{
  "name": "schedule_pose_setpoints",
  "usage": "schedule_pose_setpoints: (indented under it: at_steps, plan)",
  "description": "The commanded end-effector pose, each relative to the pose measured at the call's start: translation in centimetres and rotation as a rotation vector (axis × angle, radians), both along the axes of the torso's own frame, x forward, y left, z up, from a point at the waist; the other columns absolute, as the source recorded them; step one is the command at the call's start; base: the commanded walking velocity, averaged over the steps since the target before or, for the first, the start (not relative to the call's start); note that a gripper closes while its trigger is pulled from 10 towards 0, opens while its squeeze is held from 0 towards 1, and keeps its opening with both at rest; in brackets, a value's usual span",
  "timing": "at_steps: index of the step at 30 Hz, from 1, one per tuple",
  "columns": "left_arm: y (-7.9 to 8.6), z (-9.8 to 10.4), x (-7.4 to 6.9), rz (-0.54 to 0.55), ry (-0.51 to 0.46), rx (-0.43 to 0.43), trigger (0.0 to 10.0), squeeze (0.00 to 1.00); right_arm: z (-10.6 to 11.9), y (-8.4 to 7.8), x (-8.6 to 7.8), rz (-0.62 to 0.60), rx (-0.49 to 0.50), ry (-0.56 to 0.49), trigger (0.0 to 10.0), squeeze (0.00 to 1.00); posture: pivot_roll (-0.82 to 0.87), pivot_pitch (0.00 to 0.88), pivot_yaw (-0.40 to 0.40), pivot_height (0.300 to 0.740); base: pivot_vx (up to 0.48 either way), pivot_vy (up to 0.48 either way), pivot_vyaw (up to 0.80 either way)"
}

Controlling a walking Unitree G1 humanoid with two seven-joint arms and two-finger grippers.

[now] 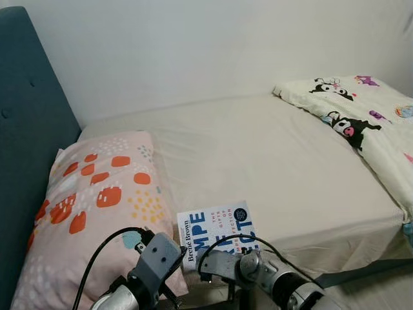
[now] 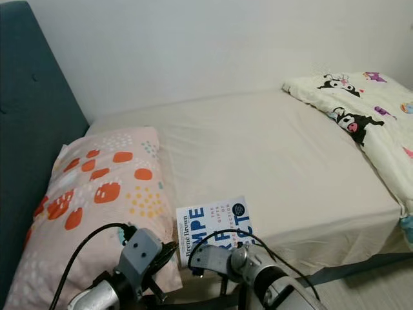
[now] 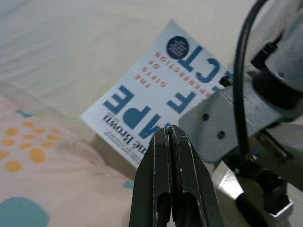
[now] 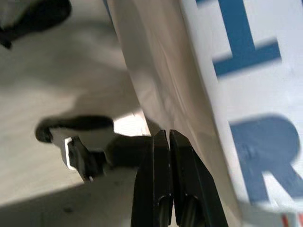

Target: Clean up the room

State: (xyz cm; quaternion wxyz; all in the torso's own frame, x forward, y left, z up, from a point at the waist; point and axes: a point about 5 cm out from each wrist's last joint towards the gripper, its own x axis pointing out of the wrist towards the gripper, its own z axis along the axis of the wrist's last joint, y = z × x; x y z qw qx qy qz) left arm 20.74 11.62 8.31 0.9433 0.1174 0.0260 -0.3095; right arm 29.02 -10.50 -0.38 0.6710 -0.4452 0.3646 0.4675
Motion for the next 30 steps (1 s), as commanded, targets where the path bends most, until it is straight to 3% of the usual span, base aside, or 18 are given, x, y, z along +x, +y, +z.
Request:
schedule_pose_setpoints:
  at_steps: [1,30]
  plan:
    - [0.0,-0.1,-0.3,-0.015,0.011,0.005,10.0,0.0,0.0,-0.4,0.1,0.009,-0.033,0.014,10.0,0.0,-0.03,0.064,-0.033,0.58,0.0,0.0,0.0]
    - [-0.6,0.4,-0.8,-0.1,-0.003,-0.031,10.0,0.0,2.0,-1.7,2.6,-0.11,-0.036,-0.163,10.0,0.0,-0.03,0.06,-0.028,0.58,0.0,0.0,0.0]
